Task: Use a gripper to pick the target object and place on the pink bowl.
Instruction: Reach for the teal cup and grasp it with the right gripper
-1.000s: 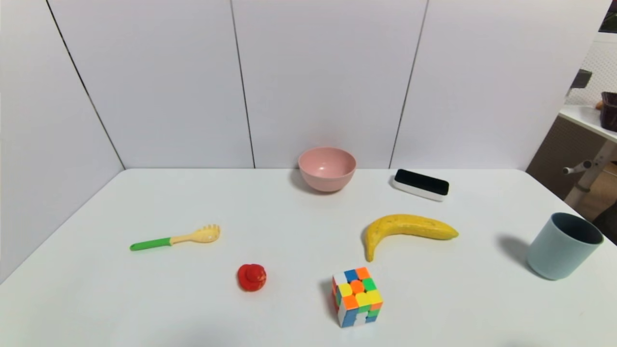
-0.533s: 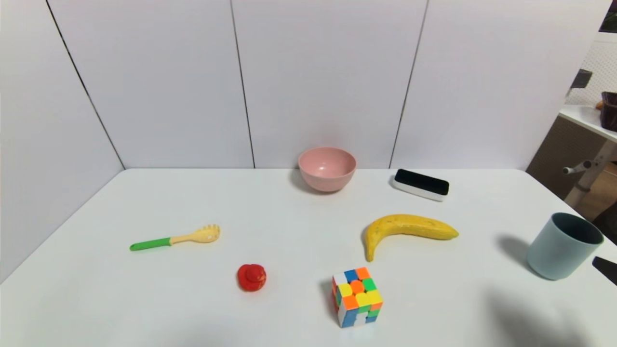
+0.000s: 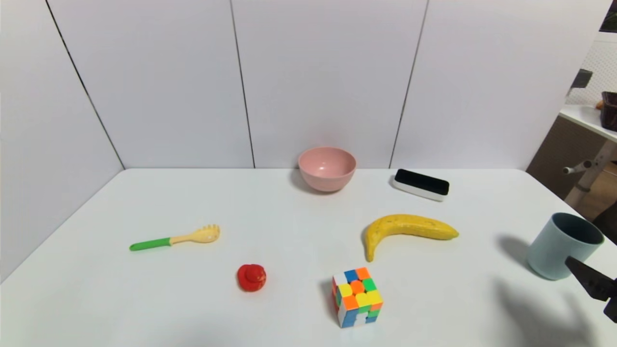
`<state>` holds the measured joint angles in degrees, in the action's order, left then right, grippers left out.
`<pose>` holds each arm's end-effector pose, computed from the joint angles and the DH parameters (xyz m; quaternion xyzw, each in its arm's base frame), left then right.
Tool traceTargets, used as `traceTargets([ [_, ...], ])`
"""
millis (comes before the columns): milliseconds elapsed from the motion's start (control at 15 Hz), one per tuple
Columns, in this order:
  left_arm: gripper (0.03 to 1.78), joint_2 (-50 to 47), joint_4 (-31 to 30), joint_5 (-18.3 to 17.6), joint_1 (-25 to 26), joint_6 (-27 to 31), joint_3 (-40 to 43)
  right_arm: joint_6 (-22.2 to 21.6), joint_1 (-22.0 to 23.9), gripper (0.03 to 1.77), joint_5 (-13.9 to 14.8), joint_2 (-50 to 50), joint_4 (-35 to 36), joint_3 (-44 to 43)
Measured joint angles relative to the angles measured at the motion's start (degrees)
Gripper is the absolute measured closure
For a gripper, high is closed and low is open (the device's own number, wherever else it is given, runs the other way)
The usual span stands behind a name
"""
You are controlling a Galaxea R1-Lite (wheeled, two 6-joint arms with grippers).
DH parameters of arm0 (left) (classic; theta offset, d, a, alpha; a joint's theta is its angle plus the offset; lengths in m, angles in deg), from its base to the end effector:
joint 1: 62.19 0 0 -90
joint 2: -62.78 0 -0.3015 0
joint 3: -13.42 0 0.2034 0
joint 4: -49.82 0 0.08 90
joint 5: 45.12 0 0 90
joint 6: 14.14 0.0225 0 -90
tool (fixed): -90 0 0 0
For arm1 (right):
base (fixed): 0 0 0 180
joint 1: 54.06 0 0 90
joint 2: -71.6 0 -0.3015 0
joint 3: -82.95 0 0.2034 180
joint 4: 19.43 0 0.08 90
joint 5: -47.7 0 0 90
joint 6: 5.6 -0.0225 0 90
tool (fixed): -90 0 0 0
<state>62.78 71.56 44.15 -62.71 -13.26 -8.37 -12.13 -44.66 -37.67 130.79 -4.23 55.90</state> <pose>-0.0101 -0.0002 0.0756 0.0077 -0.0005 -0.0109 0.9999 0.1139 -0.0207 0.1209 0.0620 0.1400 -0.1290 0.9797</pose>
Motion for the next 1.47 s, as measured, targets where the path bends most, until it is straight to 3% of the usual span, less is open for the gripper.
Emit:
traceTargets([
  [267, 0.12, 0.0, -0.02, 0.0, 0.01, -0.02, 0.0, 4.05, -0.06, 0.09, 3.19, 5.99, 10.58, 4.74],
  [667, 0.12, 0.0, -0.02, -0.01, 0.0, -0.02, 0.0, 5.62, -0.39, 0.09, 3.57, 17.83, 19.46, 4.91],
  [1400, 0.12, 0.0, 0.0, -0.01, 0.0, 0.0, 0.0, 5.58, -0.15, 0.09, 3.6, 34.21, 24.75, -5.4],
  [1467, 0.12, 0.0, -0.02, 0.0, 0.0, 0.0, 0.0, 5.58, -0.11, 0.25, 3.57, 34.79, 24.86, -5.62],
])
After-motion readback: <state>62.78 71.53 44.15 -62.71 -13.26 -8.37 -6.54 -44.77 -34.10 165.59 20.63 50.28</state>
